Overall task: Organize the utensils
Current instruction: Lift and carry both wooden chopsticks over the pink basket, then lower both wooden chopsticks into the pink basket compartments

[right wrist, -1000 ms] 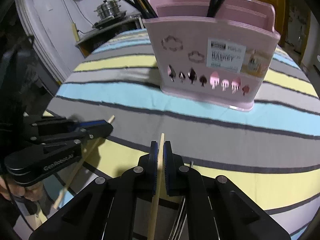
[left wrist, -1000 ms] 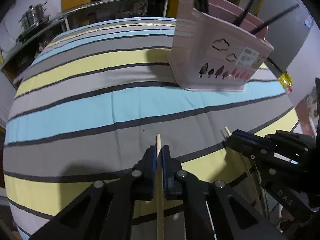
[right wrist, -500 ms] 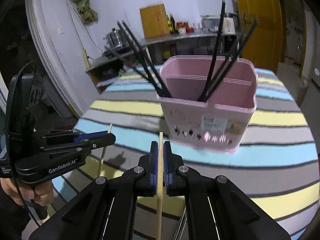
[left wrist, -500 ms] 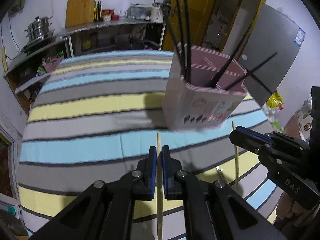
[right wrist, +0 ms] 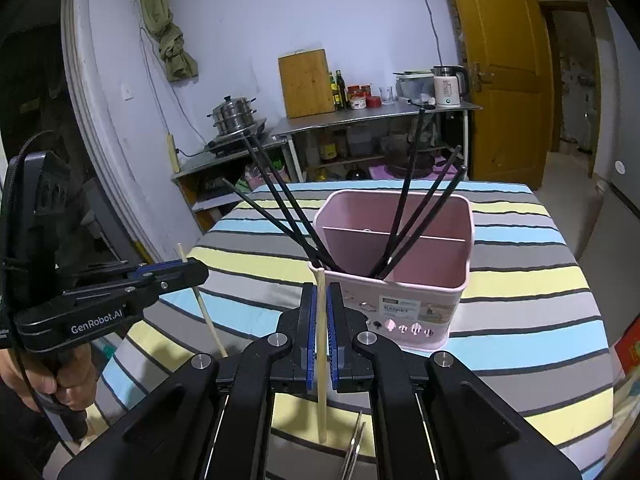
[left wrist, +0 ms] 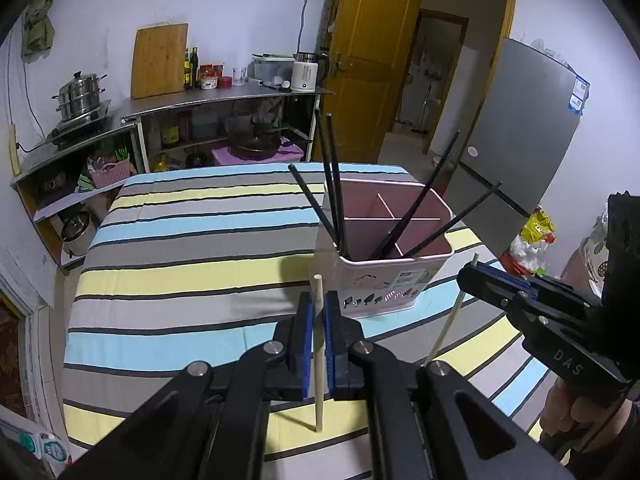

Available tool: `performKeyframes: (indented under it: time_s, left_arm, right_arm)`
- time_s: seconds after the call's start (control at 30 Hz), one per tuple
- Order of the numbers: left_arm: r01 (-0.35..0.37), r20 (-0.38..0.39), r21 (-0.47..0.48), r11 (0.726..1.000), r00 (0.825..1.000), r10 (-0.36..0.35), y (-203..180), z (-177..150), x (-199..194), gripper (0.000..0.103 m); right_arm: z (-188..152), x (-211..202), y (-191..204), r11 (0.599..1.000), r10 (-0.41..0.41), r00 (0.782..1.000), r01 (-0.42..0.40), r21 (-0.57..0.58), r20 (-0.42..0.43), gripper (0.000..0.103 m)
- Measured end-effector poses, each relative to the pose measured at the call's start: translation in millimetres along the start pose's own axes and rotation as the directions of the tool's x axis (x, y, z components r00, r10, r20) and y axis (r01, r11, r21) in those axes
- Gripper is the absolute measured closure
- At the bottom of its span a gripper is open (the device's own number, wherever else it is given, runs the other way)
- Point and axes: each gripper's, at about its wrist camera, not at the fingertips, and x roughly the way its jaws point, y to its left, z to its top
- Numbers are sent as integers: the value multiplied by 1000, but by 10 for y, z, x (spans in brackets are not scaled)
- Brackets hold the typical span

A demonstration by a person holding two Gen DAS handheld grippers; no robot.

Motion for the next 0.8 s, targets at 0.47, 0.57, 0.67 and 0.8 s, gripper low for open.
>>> performKeyframes:
  time_s: [0.47,0.57,0.67,0.8]
  left_arm:
    - [6,-9,25,1000,1000,-5,-211,-216,-252,97]
    - [3,-15,30,1000,1000,-3,-254,-232,-287,97]
    - [12,-12,22,1000,1000,-12,-273,-206,-321,97]
    - [22,7,19,1000,1000,-22,-299,-122,-388,97]
  right_arm:
    - [-182,-348,18,1000,-1,1000,1,-9,4,98]
    - [-179,-397,29,1000,1,1000,-1,-6,14,98]
    - [-134,-448,33,1000,7,999,-7,-2,35,98]
    - [-50,-493,13,1000,11,998,-11,3,60,98]
